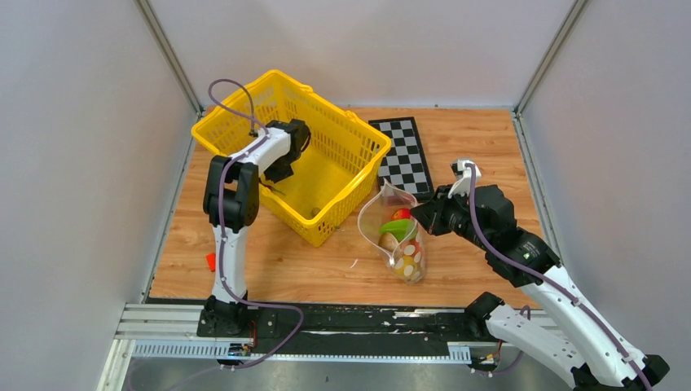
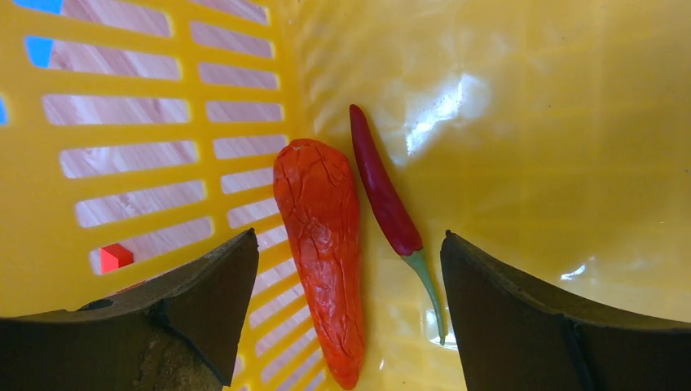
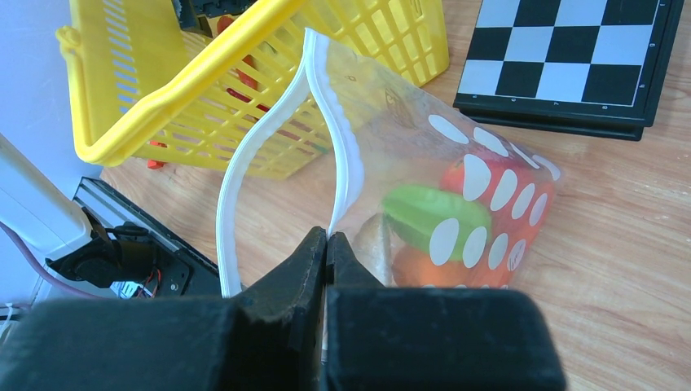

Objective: Place the food in the zip-top bag and seal the zipper
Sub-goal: Adjust the fake vegetable in the bin.

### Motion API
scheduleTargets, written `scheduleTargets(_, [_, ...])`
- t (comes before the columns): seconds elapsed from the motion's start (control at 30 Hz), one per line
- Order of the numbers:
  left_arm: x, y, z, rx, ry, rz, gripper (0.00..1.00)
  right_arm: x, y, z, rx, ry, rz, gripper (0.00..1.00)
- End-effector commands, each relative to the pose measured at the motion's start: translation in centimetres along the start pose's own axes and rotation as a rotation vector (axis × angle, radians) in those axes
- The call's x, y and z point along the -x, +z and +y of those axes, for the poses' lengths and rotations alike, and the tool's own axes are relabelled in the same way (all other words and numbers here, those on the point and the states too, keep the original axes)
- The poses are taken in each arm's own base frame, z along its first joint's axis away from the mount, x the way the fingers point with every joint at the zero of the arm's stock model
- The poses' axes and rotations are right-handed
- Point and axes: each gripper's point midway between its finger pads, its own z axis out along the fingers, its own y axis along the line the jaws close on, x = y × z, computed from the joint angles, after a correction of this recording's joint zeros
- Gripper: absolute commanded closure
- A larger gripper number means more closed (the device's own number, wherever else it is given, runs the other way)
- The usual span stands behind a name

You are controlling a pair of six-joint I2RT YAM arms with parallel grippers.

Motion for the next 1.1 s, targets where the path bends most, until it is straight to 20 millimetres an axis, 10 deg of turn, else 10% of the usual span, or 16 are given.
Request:
scheduleTargets(0.0, [1.4,-0.5,-0.4,-0.060,-0.120,-0.022,0.13,1.5,-0.7,0.9,0.034,-0.011,-0.058,1.00])
scheduleTargets(0.6, [-0.9,0.9,-2.1,-0.195,-0.122,0.014,0.53,1.2,-0.4,0.7,0.027,-0.009,-0.049,1.00])
scheduleTargets(1.07, [-3.3,-6.0,-10.6,-0.855,0.147,-0.014,0.49,1.0,0.5,1.1,0.046,0.001,-0.034,1.00])
